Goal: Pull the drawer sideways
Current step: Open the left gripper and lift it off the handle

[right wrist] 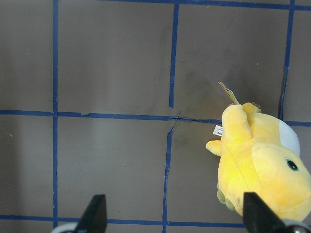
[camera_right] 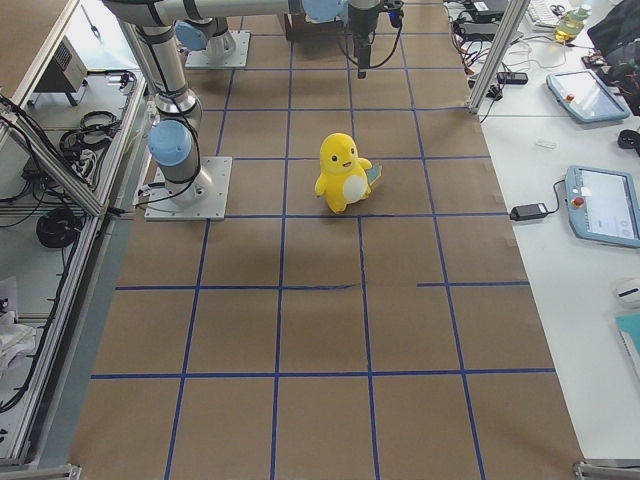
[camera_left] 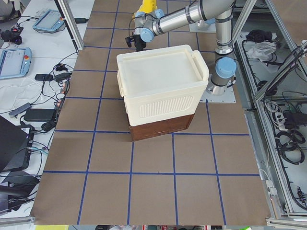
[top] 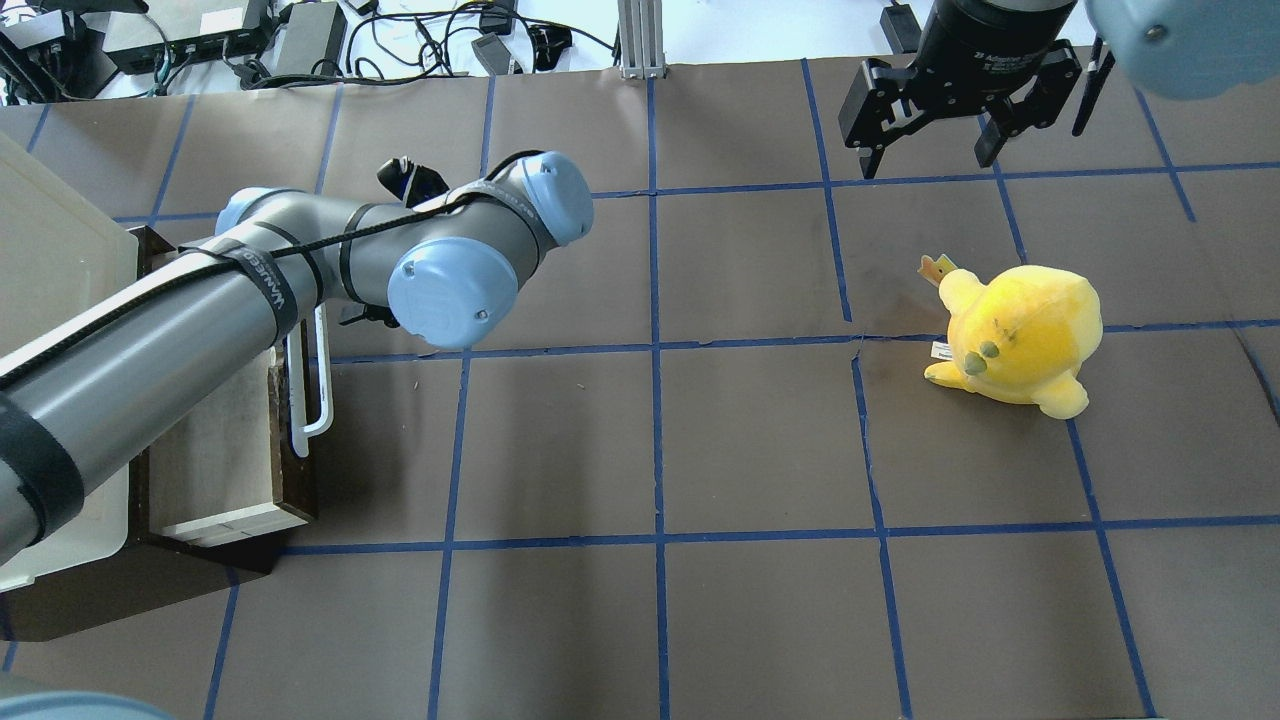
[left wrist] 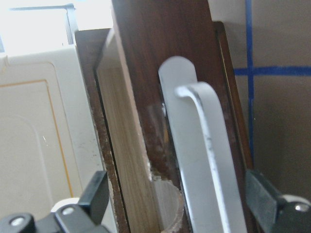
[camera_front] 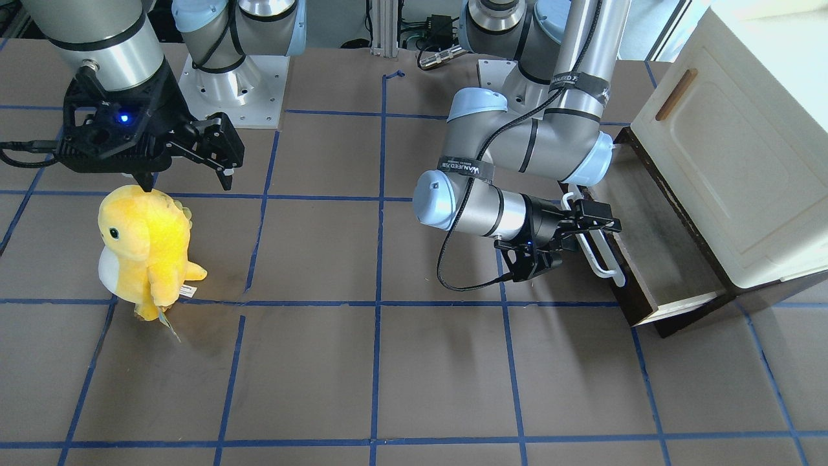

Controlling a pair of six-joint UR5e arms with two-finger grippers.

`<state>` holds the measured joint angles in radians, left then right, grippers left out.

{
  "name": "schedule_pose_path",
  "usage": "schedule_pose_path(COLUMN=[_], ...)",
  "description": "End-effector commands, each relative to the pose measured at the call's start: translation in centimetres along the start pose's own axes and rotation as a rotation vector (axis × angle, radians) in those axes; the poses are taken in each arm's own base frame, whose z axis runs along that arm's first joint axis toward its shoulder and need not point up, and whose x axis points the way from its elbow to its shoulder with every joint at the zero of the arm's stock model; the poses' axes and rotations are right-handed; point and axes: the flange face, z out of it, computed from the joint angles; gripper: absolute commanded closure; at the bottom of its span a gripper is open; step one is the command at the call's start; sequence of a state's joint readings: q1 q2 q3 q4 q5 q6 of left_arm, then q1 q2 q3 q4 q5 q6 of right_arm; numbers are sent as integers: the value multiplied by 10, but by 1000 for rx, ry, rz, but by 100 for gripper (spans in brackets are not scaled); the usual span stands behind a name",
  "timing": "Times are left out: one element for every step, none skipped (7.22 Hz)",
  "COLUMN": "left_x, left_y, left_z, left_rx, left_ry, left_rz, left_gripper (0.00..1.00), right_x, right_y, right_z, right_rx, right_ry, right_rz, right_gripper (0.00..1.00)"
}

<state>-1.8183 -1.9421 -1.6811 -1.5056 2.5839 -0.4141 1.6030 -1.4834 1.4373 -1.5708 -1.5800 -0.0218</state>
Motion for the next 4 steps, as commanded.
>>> schedule_pose_path(left_x=[-58, -81, -106, -129], left_y=[-16, -4, 3, 23], left_z=[-48, -68, -72, -94], left_rx=[44, 25, 22, 55], left_ry=[242, 508, 673, 798], left_rz=[-11, -66, -117, -151], left_gripper=[0, 0, 0, 0], right_x=[0, 0, 0, 0], right_y=[0, 0, 0, 0], right_z=[0, 0, 0, 0], right_rx=[0, 0, 0, 0], right_ry=[0, 0, 0, 0], right_rz=[0, 0, 0, 0], right_gripper=[0, 0, 0, 0])
